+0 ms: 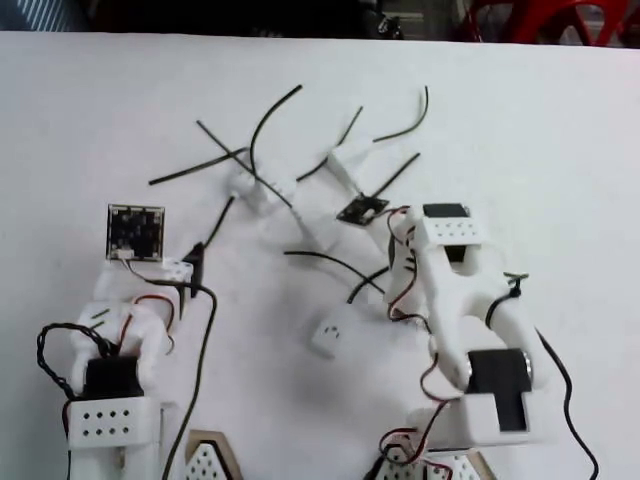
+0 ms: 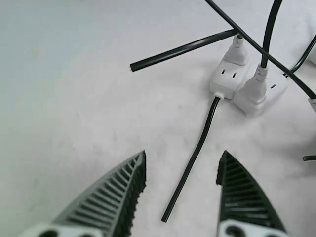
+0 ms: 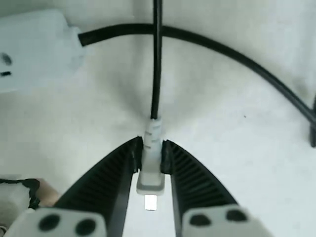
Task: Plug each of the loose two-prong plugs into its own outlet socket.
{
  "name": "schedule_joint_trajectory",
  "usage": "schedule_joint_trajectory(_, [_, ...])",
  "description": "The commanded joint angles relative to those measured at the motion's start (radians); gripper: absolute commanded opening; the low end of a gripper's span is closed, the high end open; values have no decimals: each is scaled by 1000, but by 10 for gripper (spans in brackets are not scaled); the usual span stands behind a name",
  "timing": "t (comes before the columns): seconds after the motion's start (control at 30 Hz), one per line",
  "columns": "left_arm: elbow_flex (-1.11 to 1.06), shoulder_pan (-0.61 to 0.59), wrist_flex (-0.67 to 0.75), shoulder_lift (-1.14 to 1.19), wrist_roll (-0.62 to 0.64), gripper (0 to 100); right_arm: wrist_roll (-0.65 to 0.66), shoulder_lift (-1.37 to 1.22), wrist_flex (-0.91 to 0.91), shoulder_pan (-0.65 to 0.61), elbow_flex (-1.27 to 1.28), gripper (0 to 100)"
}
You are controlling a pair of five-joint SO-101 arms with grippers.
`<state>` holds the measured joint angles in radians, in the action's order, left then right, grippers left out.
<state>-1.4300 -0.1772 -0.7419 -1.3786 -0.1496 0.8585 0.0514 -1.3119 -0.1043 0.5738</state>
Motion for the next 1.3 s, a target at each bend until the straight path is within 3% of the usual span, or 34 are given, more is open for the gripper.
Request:
schedule_joint_trajectory(0.0, [3, -1, 26, -15, -9, 238, -49, 214, -110, -5, -57, 18])
schedule_joint_trajectory(0.27, [3, -1, 26, -15, -9, 238, -345, 561, -165, -197, -49, 19])
schedule_joint_trajectory(0.53, [3, -1, 28, -15, -3, 240, -756, 688, 70, -504, 37, 19])
schedule_joint_trajectory(0.9, [-18, 1, 104, -15, 0, 240, -813, 826, 512, -762, 288, 19])
schedule_joint_trajectory(1.27, [17, 111, 97, -16, 0, 240, -809, 835, 719, -783, 476, 19])
